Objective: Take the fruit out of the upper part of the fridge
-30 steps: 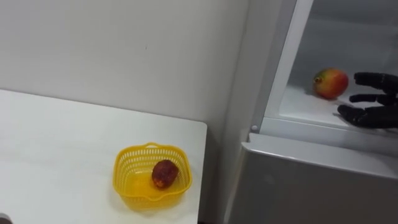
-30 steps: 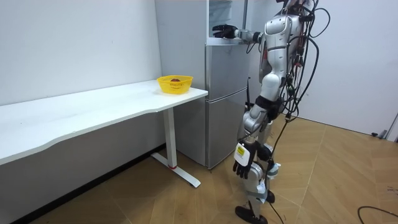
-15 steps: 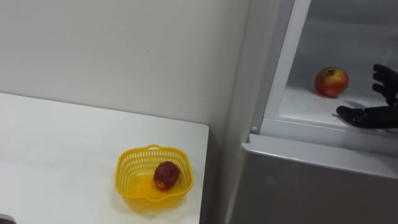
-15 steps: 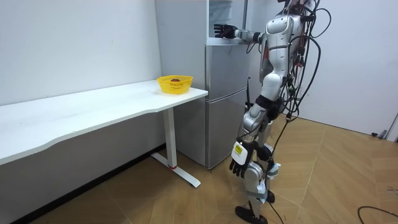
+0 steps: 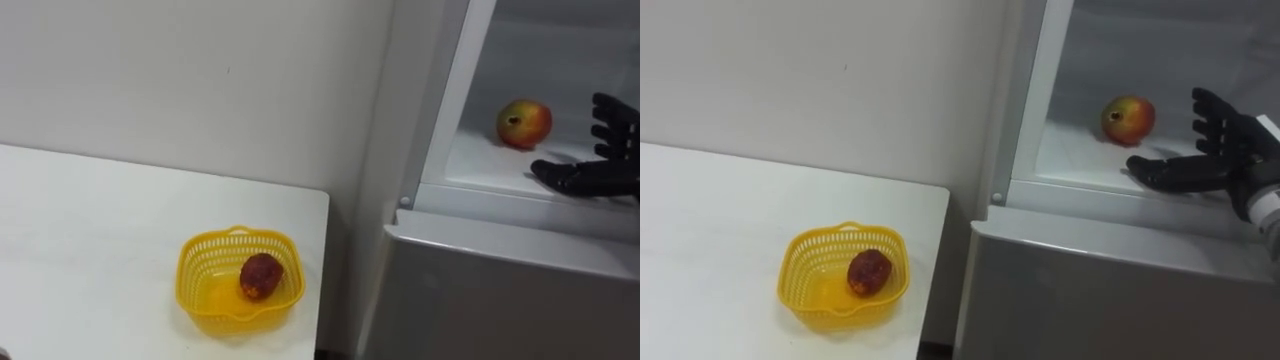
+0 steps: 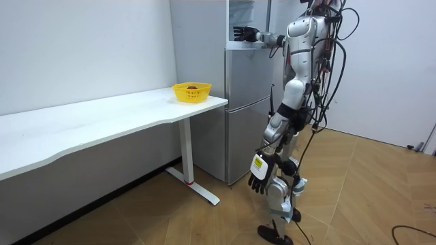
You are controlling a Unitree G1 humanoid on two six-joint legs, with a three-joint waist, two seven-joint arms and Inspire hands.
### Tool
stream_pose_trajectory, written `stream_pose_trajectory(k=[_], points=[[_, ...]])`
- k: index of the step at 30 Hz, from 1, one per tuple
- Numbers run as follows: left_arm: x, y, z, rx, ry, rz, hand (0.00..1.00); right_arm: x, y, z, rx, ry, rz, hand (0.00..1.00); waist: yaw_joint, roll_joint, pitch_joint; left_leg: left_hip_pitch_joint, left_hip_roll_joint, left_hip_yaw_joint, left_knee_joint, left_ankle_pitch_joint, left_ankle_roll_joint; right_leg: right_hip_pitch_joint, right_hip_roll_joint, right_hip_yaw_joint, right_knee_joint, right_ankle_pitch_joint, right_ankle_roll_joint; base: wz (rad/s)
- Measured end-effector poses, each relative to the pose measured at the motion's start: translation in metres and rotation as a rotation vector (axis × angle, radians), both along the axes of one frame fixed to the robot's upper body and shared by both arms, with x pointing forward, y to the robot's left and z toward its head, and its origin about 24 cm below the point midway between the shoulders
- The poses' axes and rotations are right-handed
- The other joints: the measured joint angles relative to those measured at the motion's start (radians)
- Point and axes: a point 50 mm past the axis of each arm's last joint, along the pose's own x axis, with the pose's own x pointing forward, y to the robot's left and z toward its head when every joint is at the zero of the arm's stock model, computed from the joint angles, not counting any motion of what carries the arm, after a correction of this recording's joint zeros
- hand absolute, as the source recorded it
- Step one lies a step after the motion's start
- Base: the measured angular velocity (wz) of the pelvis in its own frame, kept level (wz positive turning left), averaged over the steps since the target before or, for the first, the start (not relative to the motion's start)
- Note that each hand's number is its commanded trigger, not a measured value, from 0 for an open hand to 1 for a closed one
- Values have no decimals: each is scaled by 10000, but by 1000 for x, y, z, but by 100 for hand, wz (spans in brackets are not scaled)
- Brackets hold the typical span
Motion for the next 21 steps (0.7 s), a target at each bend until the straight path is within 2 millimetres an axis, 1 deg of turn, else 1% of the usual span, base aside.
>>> stream_pose_trajectory(k=[5,8,10,13,15,21], points=[[2,0,0,121,-111,-3,0,0,1,2,8,-93,-10,0,13,6,7,-2,0,12,1,0,0,0,-1,24,-14,0,0,0],[2,1,0,130,-115,10,0,1,6,7,65,-388,117,0,6,8,44,-2,-5,14,-4,0,0,-7,-1,68,-24,-1,0,0],[3,1,0,135,-147,3,0,1,7,9,191,-486,164,0,16,-9,53,1,-5,15,-8,0,0,-6,0,68,-26,-1,1,0],[5,1,0,132,-198,-12,0,1,14,18,78,-911,326,0,20,-31,48,-126,-5,15,4,0,0,-94,2,63,-24,-1,1,0],[8,0,0,102,-273,40,0,1,20,24,-1,-1186,424,0,24,-71,39,-162,-4,-8,2,1,0,-122,-3,-17,-7,0,0,4],[8,-1,0,-68,-541,757,0,7,35,24,-56,-1142,684,0,172,-190,55,-111,12,-34,-22,1,0,-11,-3,-131,-6,0,1,3]])
